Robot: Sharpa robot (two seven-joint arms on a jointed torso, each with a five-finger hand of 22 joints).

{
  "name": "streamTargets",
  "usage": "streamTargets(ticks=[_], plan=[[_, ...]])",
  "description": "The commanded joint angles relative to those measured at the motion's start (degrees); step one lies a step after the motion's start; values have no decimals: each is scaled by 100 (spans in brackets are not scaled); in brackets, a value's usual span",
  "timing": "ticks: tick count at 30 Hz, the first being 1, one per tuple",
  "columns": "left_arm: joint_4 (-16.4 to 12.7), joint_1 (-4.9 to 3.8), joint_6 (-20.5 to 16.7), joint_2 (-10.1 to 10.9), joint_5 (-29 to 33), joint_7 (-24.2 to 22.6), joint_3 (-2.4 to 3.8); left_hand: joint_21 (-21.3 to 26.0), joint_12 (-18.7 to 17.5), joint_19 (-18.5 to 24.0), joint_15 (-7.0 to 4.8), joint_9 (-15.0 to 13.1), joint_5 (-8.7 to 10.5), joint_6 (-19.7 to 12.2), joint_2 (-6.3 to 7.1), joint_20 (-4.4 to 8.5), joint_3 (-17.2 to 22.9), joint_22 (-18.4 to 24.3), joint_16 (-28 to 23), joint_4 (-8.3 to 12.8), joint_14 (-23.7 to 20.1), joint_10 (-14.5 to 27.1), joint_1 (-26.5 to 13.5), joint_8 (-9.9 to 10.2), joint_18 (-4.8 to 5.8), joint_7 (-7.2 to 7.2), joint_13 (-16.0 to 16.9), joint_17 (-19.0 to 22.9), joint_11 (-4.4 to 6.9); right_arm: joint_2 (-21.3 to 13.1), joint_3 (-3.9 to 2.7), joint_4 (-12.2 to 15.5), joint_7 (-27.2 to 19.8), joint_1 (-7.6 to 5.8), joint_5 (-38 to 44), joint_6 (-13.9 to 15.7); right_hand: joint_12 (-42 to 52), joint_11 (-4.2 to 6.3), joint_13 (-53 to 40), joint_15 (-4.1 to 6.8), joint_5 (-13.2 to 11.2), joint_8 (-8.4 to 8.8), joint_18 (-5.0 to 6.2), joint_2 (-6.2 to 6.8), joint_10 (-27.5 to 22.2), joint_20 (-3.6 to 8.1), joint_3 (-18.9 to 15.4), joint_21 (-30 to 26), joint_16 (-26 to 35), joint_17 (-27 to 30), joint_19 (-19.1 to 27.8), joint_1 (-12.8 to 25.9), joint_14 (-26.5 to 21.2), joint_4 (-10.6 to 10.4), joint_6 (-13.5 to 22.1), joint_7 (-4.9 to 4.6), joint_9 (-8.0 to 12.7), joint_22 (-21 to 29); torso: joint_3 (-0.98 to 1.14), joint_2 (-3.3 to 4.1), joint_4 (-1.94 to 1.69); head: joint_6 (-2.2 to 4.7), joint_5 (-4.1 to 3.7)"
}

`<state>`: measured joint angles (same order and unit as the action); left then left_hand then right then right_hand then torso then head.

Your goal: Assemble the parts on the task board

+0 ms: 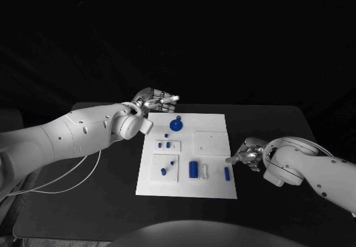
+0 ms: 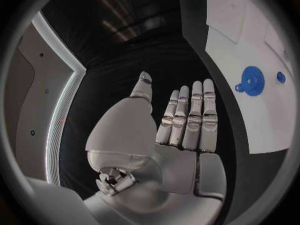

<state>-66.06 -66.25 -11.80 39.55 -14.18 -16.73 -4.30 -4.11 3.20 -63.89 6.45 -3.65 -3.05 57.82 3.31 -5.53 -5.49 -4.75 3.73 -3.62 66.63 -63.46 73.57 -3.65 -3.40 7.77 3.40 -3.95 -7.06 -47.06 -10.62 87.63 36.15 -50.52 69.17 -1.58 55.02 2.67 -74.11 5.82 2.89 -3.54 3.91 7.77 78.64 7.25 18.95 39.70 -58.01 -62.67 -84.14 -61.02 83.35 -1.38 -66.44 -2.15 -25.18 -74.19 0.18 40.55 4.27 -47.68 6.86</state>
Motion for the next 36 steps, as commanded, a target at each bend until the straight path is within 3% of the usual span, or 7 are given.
streamTargets(ticks=[1,10,22,36], plan=[[-16,-3,33,-16,-21,-50,4,-23,19,-14,31,-9,36,10,-10,-12,-4,6,-17,-6,8,0,-2,-5,-51,25,0,-4,-21,22,0,-25,122,60,582,-403,-25,-21,14,-23,-6,-9,-19,59,-2,-32,113,26,14,-3,-288,-9,25,40,-10,-20,59,-9,-5,0,-10,-4,-14],[-10,-3,44,-32,-22,-43,3,-23,19,-14,31,-9,36,10,-10,-12,-4,6,-17,-6,8,0,-2,-5,-51,25,0,-4,-21,191,34,-140,321,209,1017,-381,-34,-20,24,-26,-4,-14,-27,99,5,-32,209,38,4,-9,-290,24,26,73,-41,-14,148,-20,-15,6,-25,-19,-21],[-9,-3,62,-40,-22,-31,3,-23,18,-12,32,-8,36,3,-18,-11,-16,10,-17,-2,7,5,-14,-4,-48,29,0,-4,-22,453,165,-330,396,316,1159,-372,-40,-15,37,-26,-2,-13,-29,74,4,-34,248,39,5,1,-289,58,25,141,-71,-5,154,-25,-24,0,-26,-63,-8],[-7,-3,86,-50,-22,-10,3,-23,17,-10,33,-8,36,-5,-16,-11,-16,11,-18,-7,4,10,-21,-3,-48,38,-1,-4,-28,755,360,-548,414,337,1491,-366,-39,-9,45,-24,1,-12,-33,17,6,-34,287,44,-2,3,-290,36,26,218,-75,3,147,-29,-17,1,-19,-79,0]])
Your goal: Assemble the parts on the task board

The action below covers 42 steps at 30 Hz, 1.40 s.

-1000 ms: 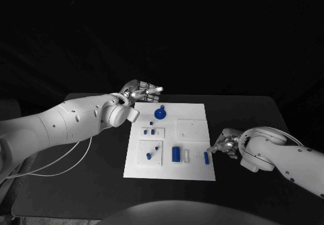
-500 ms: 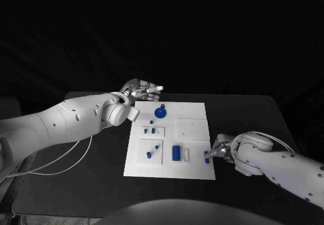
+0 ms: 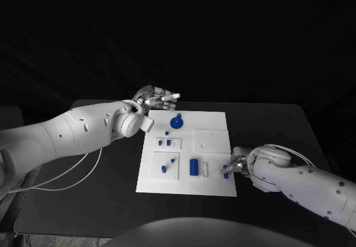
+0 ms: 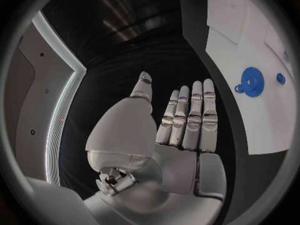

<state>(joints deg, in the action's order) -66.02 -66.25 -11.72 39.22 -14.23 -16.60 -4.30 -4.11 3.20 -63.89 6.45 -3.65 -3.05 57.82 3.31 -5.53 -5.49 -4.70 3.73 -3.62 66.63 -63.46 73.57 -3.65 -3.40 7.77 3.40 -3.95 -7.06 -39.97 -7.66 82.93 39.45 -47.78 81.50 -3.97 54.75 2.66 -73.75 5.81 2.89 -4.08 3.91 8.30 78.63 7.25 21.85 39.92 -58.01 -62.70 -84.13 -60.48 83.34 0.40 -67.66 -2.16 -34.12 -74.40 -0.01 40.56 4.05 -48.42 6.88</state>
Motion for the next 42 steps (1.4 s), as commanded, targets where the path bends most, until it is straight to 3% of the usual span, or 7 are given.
streamTargets(ticks=[1,9,17,22,26,31,42], plan=[[-9,-3,80,-19,-17,-23,4,-23,17,-10,33,-8,36,-5,-16,-11,-16,6,-18,-7,4,9,-21,-3,-48,38,-1,-4,-28,77,92,-112,83,64,308,-136,-17,-8,13,-23,3,43,-34,-58,4,-34,12,18,-1,8,-289,-35,26,89,50,3,1040,-6,2,0,3,-5,-2],[-6,-3,87,-31,-18,-13,4,-23,17,-10,33,-8,36,-5,-16,-11,-16,6,-18,-7,4,9,-21,-3,-48,38,-1,-4,-28,243,283,-335,87,67,480,-254,6,-17,15,-34,91,46,-26,-235,-36,-49,42,-9,-10,35,-286,-85,23,534,77,-7,1089,-1,3,2,1,-29,-2],[-4,-3,95,-38,-19,-5,4,-23,17,-10,33,-8,36,-5,-16,-11,-16,6,-18,-7,4,9,-21,-3,-48,38,-1,-4,-28,320,364,-473,77,81,550,-214,-5,-28,20,-40,745,49,-25,-374,-83,-56,12,-11,-10,49,-285,-350,15,973,118,-39,1189,-10,3,-2,5,-38,4],[-4,-3,95,-35,-21,5,4,-23,18,-8,33,-8,36,-13,-28,-13,-10,8,-17,-10,4,12,-21,-5,-48,47,0,-4,-33,316,377,-493,70,85,399,-27,1,-41,14,-48,1466,47,-21,-593,-114,-58,302,22,-3,61,-288,-449,8,1335,157,-108,1259,-31,5,0,5,-39,7],[-6,-3,94,-26,-23,17,4,-24,18,-9,34,-9,36,-15,-40,-13,-5,7,-17,-10,4,13,-19,-5,-48,48,0,-4,-35,278,380,-457,39,86,84,181,-23,-50,37,-50,1931,46,1,-653,-124,-65,1061,54,1,71,-284,-187,-5,1586,191,-174,1369,-71,6,0,5,-42,16],[-7,-3,93,-17,-25,30,4,-24,18,-9,34,-9,36,-15,-40,-13,-5,7,-17,-10,4,13,-19,-5,-48,48,0,-4,-35,196,379,-370,-15,87,-401,415,-15,-35,52,-43,1986,44,8,-590,-94,-60,1603,96,5,86,-285,-97,-9,1586,119,-161,1398,-125,3,-4,7,-50,31],[-8,-3,98,-7,-34,49,4,-24,18,-9,34,-9,36,-18,-53,-14,-7,7,-17,1,5,15,-17,-5,-49,50,0,-5,-35,63,296,-205,-110,83,-1137,815,-27,-17,79,-28,2039,42,2,-537,-72,-45,1764,111,14,105,-285,-113,-13,1594,10,-134,1378,-173,3,-1,4,-49,39]])
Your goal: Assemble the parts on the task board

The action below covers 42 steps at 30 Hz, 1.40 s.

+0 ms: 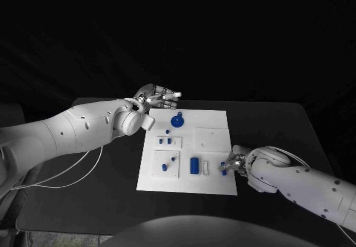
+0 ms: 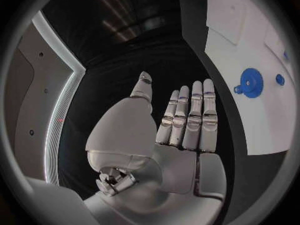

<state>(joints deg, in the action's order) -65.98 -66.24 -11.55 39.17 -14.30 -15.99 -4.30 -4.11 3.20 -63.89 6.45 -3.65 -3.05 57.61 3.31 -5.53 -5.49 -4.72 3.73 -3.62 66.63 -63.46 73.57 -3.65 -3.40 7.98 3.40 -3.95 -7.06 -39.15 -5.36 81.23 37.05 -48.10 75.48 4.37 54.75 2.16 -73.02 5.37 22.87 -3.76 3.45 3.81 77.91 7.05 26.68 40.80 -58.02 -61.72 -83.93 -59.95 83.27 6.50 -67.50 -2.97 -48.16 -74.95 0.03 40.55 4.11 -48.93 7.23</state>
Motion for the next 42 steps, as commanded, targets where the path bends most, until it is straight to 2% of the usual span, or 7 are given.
streamTargets(ticks=[1,10,18,32,42], plan=[[-12,-3,80,-1,-28,-9,4,-24,19,-9,34,-9,36,3,-53,-14,-8,9,-17,1,5,15,-17,-5,-50,29,0,-5,-35,-26,53,-21,121,114,-592,16,-27,33,6,16,41,9,48,-88,1,-25,1281,23,14,7,-306,-166,-6,984,-6,-53,2782,-119,-1,0,-3,6,4],[-12,-3,89,0,-41,13,4,-24,18,-8,35,-8,36,-3,-50,-14,-9,10,-18,3,3,21,-18,-4,-50,37,0,-4,-40,-27,-61,115,-6,108,-1160,320,-28,39,12,22,82,11,47,-73,7,-19,1276,21,30,25,-307,-171,-9,984,-29,-47,2784,-130,2,0,-1,6,7],[-11,-4,99,0,-50,26,4,-24,18,-7,36,-8,36,-10,-44,-15,-5,10,-18,1,1,24,-16,-3,-50,33,0,-4,-39,42,-113,166,-61,102,-1387,412,-23,41,12,26,123,11,47,-65,12,-14,1244,7,37,35,-308,-177,-9,983,-51,-43,2793,-134,1,3,-2,2,8],[-2,-4,119,-26,-57,39,4,-23,18,-4,37,-8,36,-11,-38,-16,-2,10,-18,-9,-1,28,-22,-5,-50,32,0,-4,-39,286,-127,38,-42,45,-1461,290,-35,41,18,24,156,11,42,-77,3,-16,1177,-7,35,38,-305,-185,-8,981,-57,-41,2810,-143,-7,0,-4,18,-6],[3,-4,126,-36,-57,44,4,-23,18,-4,37,-8,36,-11,-38,-16,-2,10,-18,-9,-1,28,-22,-5,-50,32,0,-4,-39,404,-120,-28,-12,37,-1473,239,-36,41,19,24,161,11,41,-81,0,-16,1148,-15,36,40,-306,-183,-10,980,-59,-41,2814,-147,-1,1,-2,15,10]])
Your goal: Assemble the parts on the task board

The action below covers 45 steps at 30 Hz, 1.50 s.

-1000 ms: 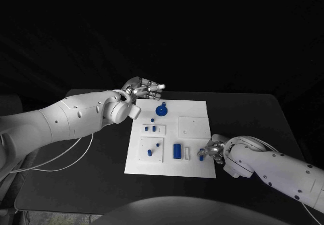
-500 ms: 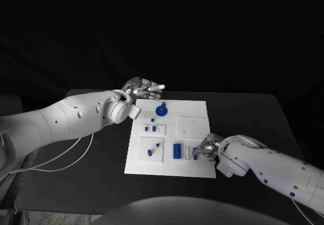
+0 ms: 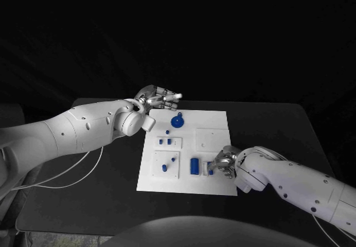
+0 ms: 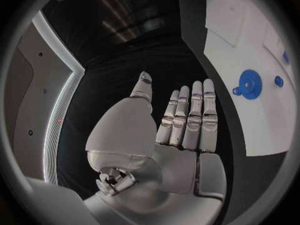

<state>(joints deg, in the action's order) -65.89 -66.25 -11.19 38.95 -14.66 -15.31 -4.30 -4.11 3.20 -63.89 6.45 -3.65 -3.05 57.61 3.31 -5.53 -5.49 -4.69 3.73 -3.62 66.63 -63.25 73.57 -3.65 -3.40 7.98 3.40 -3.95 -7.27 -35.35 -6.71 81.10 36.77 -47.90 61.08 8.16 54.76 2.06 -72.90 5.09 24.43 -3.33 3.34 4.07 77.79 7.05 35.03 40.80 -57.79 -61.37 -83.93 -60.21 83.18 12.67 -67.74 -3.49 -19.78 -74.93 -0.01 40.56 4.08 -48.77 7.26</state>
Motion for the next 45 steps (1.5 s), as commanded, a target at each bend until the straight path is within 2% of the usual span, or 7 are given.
streamTargets(ticks=[1,9,15,22,36,39,45], plan=[[-6,-4,89,-14,-22,-24,4,-22,18,-2,37,-9,36,-11,-40,-17,-1,8,-19,-13,-5,9,-25,-5,-49,34,0,-4,-18,29,15,-18,18,17,-33,-149,-36,51,7,52,5,-31,52,-108,11,-17,313,-15,14,5,-306,-156,-1,362,-36,11,-23,-149,3,-1,1,-2,8],[-4,-4,93,-15,-23,-19,4,-22,18,-1,38,-9,36,-11,-41,-17,0,8,-19,-15,-7,10,-26,-6,-49,35,0,-3,-19,52,16,-22,60,15,-33,-323,-55,54,22,47,-51,-32,44,-158,6,-22,17,-57,7,3,-309,-151,5,350,-54,28,-54,-148,3,0,5,-16,15],[-2,-4,97,-16,-25,-14,4,-22,18,-1,38,-9,36,-11,-41,-17,0,8,-19,-15,-7,10,-26,-6,-49,35,0,-3,-19,61,20,-21,92,15,-5,-456,-66,61,33,45,-85,-33,31,-247,5,-24,-548,-71,2,0,-314,-171,10,333,-61,57,-125,-133,5,0,2,-22,24],[-1,-4,100,-16,-26,-5,4,-22,18,1,39,-8,36,-13,-37,-17,0,8,-19,-21,-9,10,-29,-5,-49,35,0,-3,-19,74,22,-35,86,15,44,-440,-53,71,37,57,-445,-34,20,-369,10,-18,-1176,-85,-7,-3,-317,-191,17,278,-73,121,-171,-101,4,2,3,-24,31],[3,-4,98,-21,-29,4,4,-22,19,2,38,-8,36,-17,-40,-18,3,8,-17,-28,-9,16,-32,-4,-49,33,0,-4,-16,127,23,-99,66,6,81,-469,-31,86,38,65,-1134,-29,4,-338,34,-4,-1606,-64,-13,-8,-318,-32,22,-52,-109,184,34,-68,2,0,2,-28,51],[4,-4,98,-21,-30,6,4,-22,19,2,38,-8,36,-17,-40,-18,3,8,-17,-28,-9,16,-32,-4,-49,33,0,-4,-16,133,23,-106,60,5,95,-452,-26,85,39,65,-1432,-28,4,-337,42,-3,-1671,-60,-16,-13,-318,13,22,-147,-115,187,70,-65,3,0,4,-29,57],[4,-4,99,-19,-31,15,4,-22,18,3,39,-9,36,-16,-40,-19,4,8,-18,-39,-11,17,-38,-5,-49,34,0,-4,-18,135,23,-103,48,5,137,-450,-32,87,51,67,-1525,-30,4,-340,53,-1,-1625,-61,-22,-23,-317,139,25,-321,-128,192,143,-49,4,0,2,-27,55]])
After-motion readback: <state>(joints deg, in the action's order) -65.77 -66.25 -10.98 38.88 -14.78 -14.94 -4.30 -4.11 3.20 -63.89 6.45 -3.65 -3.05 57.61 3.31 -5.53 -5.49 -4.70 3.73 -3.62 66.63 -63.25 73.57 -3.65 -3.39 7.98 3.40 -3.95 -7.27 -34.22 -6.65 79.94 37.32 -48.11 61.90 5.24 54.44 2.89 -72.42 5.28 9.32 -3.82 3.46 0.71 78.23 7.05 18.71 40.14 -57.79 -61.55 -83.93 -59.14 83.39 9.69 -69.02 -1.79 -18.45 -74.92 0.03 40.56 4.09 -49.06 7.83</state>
